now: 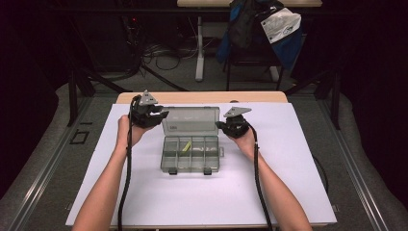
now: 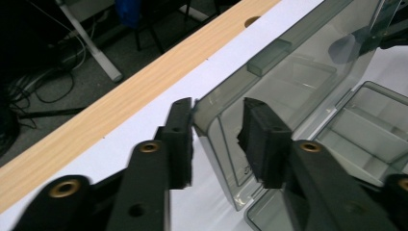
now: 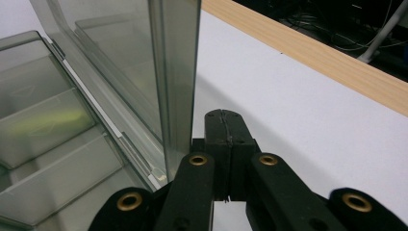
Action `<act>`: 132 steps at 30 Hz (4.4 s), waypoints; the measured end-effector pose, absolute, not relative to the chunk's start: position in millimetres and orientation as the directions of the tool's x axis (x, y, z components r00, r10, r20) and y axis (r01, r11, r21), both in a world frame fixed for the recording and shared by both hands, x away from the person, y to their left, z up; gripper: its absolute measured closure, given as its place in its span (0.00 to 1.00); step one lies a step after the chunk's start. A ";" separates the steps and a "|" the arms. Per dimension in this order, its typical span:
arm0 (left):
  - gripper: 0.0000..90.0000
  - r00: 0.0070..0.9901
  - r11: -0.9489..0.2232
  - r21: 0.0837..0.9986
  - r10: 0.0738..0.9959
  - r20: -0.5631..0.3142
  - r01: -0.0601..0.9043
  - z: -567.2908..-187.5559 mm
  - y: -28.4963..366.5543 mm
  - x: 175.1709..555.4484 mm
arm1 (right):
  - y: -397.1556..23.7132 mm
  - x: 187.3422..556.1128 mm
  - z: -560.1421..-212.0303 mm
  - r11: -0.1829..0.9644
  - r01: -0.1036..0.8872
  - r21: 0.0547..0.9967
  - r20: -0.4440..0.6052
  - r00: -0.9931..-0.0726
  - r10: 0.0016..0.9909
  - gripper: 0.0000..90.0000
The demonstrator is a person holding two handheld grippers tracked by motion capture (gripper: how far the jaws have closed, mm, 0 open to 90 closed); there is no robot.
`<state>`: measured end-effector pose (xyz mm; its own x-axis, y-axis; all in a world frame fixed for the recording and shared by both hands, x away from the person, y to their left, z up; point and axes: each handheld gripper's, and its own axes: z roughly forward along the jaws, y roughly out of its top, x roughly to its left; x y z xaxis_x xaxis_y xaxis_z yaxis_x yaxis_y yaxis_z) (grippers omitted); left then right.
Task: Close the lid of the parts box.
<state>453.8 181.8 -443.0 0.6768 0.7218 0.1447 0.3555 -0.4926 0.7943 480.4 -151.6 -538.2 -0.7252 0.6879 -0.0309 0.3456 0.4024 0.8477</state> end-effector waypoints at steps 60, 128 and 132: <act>0.79 0.707 -0.535 0.788 0.682 0.188 0.306 -437.8 187.1 431.7 | -141.2 444.3 -439.7 0.487 0.277 0.828 -0.123 -0.758 0.640 0.84; 0.99 0.739 -0.539 0.779 0.657 0.149 0.321 -427.6 178.8 399.4 | -141.2 397.6 -447.7 0.528 0.217 0.821 -0.160 -0.800 0.578 0.50; 0.99 0.743 -0.540 0.777 0.654 0.144 0.325 -430.6 178.7 397.1 | -143.4 396.0 -446.1 0.504 0.252 0.826 -0.077 -0.835 0.544 0.40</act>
